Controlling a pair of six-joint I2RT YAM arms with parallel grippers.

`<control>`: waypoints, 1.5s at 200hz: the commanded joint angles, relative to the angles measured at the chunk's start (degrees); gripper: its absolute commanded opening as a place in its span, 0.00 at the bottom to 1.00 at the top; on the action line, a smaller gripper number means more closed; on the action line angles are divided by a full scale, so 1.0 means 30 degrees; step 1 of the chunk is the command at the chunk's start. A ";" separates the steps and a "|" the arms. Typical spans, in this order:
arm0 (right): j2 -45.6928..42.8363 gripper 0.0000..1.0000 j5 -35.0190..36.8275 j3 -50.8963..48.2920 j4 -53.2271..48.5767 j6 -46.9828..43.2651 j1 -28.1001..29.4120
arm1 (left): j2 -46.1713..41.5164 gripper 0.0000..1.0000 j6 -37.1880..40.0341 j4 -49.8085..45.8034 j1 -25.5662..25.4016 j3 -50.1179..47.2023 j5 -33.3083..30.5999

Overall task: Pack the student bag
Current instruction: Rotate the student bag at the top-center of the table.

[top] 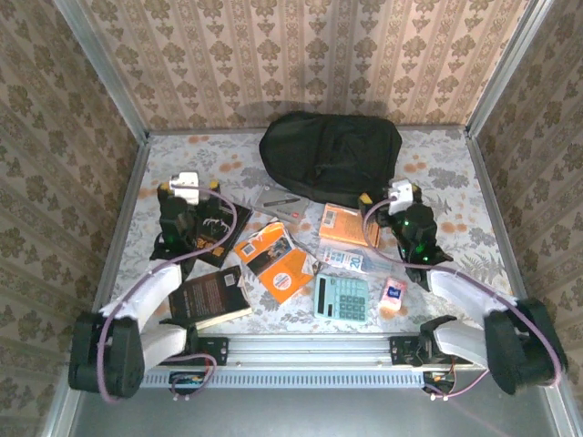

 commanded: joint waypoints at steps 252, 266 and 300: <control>0.5534 0.85 -0.6662 0.8824 -1.3327 1.5105 -0.0658 | 2.2019 0.69 -0.8751 -1.6359 0.1714 2.6031 1.1961; 0.5930 0.84 -0.6874 0.8807 -1.3118 1.5295 -0.0677 | 2.1523 0.70 -0.8840 -1.5468 0.1922 2.5459 1.2404; 0.7037 0.81 -0.7532 0.9084 -1.3012 1.6105 -0.0681 | 2.3126 0.75 -0.8831 -1.6239 0.1687 2.7853 1.4764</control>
